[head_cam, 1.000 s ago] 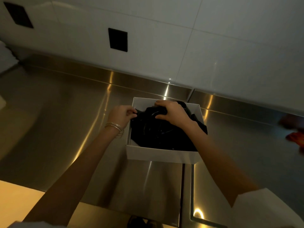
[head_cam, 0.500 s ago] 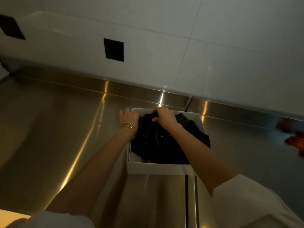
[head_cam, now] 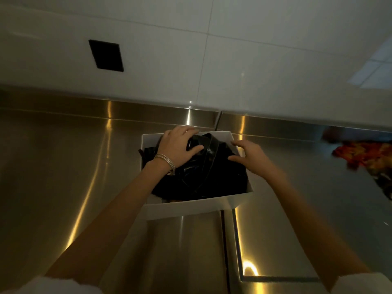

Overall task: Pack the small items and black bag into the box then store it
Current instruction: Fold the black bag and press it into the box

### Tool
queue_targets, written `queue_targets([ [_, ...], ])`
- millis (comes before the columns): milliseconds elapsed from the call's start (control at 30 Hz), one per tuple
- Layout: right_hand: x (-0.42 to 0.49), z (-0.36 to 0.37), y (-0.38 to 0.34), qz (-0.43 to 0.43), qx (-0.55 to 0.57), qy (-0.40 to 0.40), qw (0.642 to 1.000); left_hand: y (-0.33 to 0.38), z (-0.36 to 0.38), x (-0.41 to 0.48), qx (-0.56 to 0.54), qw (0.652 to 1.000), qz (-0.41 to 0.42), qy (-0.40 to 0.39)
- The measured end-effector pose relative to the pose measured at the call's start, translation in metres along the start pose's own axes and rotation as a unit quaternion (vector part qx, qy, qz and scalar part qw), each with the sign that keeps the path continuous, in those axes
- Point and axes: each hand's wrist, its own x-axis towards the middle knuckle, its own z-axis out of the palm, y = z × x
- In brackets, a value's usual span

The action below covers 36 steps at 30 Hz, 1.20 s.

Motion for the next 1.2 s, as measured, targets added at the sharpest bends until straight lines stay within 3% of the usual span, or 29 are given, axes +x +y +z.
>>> queue_targets([
  [300,-0.011,0.010,0.020,0.031,0.088,-0.046,0.995,-0.006,0.022,0.009,0.128,0.987,0.055,-0.077],
  [467,-0.013,0.017,0.024,-0.011,0.045,-0.064,0.997,-0.008,0.033,0.019,0.189,0.971,0.086,-0.121],
  [667,0.002,0.039,0.018,0.030,-0.024,-0.013,0.999,0.002,0.043,0.025,0.238,0.956,0.111,-0.132],
  [867,0.001,0.039,0.009,0.001,-0.078,-0.004,0.997,0.001,0.046,0.028,0.158,0.972,0.087,-0.153],
  [1000,-0.002,0.024,-0.008,-0.068,-0.034,0.038,0.996,-0.011,0.023,0.023,0.044,0.980,0.076,-0.178],
  [1100,0.003,0.017,-0.031,-0.129,-0.013,0.039,0.991,-0.023,-0.010,0.012,-0.112,0.985,0.029,-0.127],
  [1200,0.017,0.016,-0.051,-0.149,0.006,0.043,0.988,-0.046,-0.038,-0.007,-0.058,0.997,-0.014,-0.056],
])
